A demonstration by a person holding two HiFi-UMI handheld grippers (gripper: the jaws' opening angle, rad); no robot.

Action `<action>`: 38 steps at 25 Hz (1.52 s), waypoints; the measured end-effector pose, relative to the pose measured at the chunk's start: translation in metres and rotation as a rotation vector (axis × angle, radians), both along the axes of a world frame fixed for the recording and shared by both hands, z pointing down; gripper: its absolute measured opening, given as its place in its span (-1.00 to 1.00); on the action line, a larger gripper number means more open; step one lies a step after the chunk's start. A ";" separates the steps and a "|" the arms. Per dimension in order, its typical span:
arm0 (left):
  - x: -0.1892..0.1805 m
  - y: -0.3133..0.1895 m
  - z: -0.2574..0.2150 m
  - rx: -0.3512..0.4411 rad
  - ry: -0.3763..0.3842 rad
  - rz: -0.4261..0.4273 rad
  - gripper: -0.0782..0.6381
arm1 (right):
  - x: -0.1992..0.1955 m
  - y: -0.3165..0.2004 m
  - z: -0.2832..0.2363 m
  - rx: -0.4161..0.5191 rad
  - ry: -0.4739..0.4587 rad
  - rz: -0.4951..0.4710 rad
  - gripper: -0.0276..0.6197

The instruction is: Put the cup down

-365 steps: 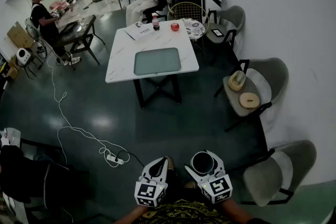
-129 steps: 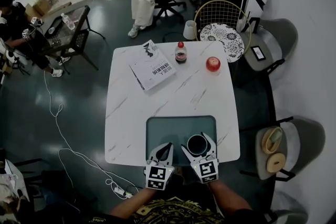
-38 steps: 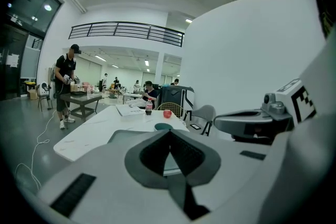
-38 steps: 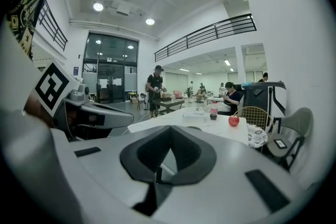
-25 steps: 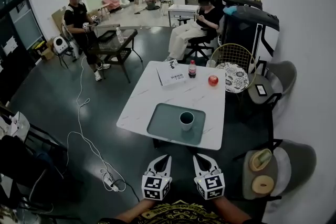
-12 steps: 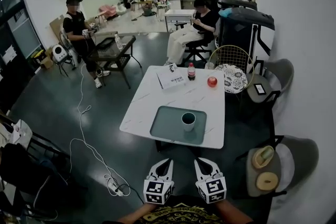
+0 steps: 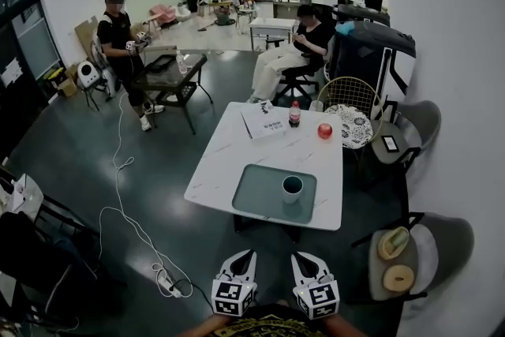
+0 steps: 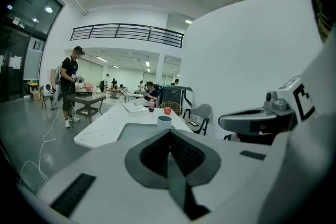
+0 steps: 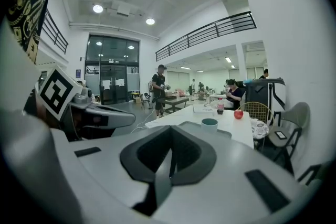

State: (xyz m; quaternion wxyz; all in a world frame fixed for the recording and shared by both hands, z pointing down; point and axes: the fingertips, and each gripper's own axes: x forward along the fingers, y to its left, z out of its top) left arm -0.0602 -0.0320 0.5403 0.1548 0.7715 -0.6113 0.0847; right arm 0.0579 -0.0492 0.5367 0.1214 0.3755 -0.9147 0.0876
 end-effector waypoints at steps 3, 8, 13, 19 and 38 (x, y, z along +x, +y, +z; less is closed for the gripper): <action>-0.010 0.006 -0.001 -0.003 0.004 0.006 -0.76 | -0.008 0.007 -0.002 -0.012 0.010 0.005 -0.89; -0.024 0.014 0.007 -0.021 0.011 0.003 -0.76 | -0.019 0.010 -0.003 0.006 0.000 0.024 -0.89; -0.045 0.022 0.010 -0.026 0.021 -0.014 -0.76 | -0.034 0.013 -0.001 -0.017 0.018 0.038 -0.90; -0.059 0.023 0.012 -0.020 0.031 -0.021 -0.76 | -0.047 0.019 0.013 -0.041 0.030 0.021 -0.90; -0.071 0.007 0.014 -0.002 0.077 0.020 -0.76 | -0.060 0.011 0.012 -0.050 0.071 0.063 -0.90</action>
